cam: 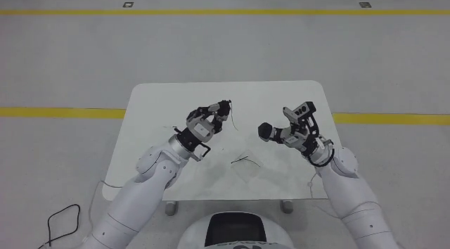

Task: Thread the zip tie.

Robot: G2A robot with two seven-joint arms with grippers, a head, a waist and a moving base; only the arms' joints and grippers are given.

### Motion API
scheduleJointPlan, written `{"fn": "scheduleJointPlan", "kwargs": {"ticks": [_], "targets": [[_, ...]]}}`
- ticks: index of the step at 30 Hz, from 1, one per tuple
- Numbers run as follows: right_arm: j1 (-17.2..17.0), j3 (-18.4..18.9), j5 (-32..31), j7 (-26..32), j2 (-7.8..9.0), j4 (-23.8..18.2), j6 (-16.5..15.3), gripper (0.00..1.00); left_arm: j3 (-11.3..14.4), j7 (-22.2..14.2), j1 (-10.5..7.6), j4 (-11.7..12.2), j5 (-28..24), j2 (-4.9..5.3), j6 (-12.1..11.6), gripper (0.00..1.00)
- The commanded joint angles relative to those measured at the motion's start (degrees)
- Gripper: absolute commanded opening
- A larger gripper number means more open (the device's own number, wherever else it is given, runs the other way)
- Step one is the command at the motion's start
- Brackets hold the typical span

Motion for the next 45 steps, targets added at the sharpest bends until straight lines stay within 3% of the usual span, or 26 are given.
{"fn": "scheduleJointPlan", "kwargs": {"ticks": [1,5,6,10,14,45], "targets": [[0.1,-0.1,0.2,0.0,-0.02,0.1,0.3,1.0,0.0,-0.1,-0.03,0.0,0.1,0.0,0.0,0.0],[0.1,-0.1,0.2,0.0,-0.02,0.1,0.3,1.0,0.1,-0.1,-0.13,0.0,0.7,0.02,0.1,0.0],[0.1,0.1,-0.5,-0.9,-0.01,-0.6,-0.7,1.0,0.7,-1.3,-0.11,-0.3,1.4,0.06,1.1,0.0],[-0.9,2.3,-1.8,-4.6,0.19,-2.0,-5.2,1.0,0.2,0.4,0.9,-1.9,0.4,-0.11,-1.5,0.0],[-2.1,3.6,-0.9,-4.9,0.35,-3.6,-7.0,1.0,-0.1,2.0,3.06,-4.3,0.9,-0.19,-4.3,0.0],[-2.1,3.6,-0.9,-4.9,0.35,-3.6,-7.0,1.0,-0.2,2.2,3.46,-4.6,1.1,-0.17,-4.7,0.0]]}}
